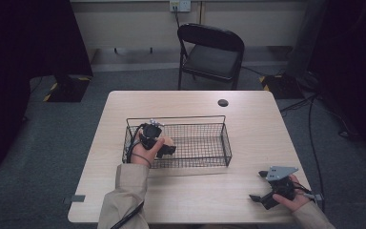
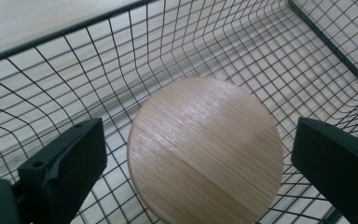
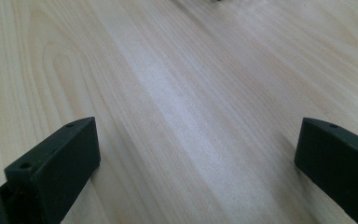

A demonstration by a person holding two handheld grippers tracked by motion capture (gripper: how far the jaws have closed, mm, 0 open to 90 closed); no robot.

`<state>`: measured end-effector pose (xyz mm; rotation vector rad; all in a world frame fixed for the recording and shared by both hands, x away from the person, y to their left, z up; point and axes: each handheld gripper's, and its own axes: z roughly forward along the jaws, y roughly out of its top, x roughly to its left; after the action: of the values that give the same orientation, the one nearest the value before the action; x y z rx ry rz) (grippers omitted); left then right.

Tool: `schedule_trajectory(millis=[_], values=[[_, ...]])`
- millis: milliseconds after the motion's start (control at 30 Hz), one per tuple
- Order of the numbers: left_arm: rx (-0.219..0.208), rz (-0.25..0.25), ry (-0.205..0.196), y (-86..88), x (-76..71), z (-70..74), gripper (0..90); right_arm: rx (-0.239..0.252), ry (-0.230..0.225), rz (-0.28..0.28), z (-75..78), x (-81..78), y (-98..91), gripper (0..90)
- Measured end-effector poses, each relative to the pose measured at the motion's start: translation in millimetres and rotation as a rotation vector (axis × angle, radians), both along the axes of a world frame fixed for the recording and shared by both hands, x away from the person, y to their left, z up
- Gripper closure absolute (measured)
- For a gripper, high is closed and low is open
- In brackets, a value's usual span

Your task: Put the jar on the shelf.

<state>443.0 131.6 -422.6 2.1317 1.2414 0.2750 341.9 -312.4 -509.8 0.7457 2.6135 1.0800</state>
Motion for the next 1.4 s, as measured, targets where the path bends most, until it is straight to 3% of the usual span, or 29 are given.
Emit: schedule_trajectory(millis=[867, 1400], values=[[-0.044, -0.079, -0.098, 6.9, -30.9, 28.7, 2.9, 0.000, 0.000, -0.001, 0.0, -1.5, -1.0, 0.0], [-0.054, -0.135, -0.145, 6.0, -51.6, 33.3, 2.8, 0.000, -0.001, -0.002, 0.0, -1.8, -1.2, 0.0]])
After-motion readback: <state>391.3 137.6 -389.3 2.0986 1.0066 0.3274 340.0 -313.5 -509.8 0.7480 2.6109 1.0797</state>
